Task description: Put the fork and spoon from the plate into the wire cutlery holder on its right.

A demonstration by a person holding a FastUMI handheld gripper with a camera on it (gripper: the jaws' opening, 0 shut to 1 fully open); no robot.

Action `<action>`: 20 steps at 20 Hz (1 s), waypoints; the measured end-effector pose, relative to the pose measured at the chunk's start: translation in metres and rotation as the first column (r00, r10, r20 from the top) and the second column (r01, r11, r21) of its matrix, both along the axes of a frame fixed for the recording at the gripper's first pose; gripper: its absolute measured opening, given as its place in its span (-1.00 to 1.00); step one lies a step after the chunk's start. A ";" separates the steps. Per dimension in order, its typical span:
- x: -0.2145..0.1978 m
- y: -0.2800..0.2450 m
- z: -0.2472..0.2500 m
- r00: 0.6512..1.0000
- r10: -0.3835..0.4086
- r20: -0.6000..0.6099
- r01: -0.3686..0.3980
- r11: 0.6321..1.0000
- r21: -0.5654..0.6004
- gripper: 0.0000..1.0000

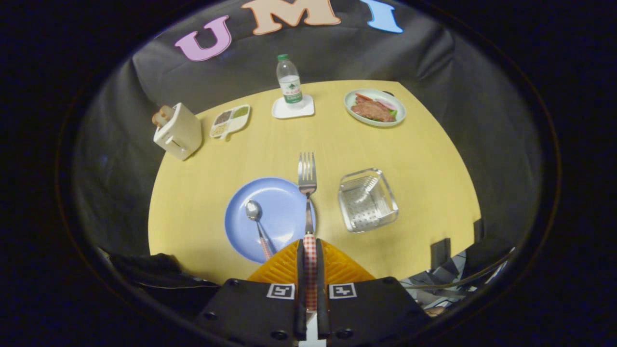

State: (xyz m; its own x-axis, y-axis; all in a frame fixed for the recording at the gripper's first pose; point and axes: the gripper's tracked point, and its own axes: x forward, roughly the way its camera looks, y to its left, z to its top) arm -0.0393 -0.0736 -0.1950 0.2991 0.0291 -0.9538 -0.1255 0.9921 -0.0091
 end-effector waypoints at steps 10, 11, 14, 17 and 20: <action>0.004 -0.081 -0.016 0.928 0.103 -0.358 -0.178 0.966 -0.186 -0.76; 0.006 -0.083 -0.021 0.915 0.107 -0.389 -0.192 0.964 -0.185 -0.76; 0.008 -0.083 -0.036 0.864 0.123 -0.489 -0.243 0.951 -0.190 -0.76; 0.016 -0.081 -0.051 0.802 0.150 -0.578 -0.307 0.934 -0.184 -0.76; 0.024 -0.079 -0.063 0.766 0.159 -0.623 -0.339 0.923 -0.182 -0.77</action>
State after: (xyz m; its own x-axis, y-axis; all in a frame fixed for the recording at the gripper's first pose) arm -0.0154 -0.1529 -0.2581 -0.3016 -0.2605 -0.9172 -0.4378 0.8924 -0.1095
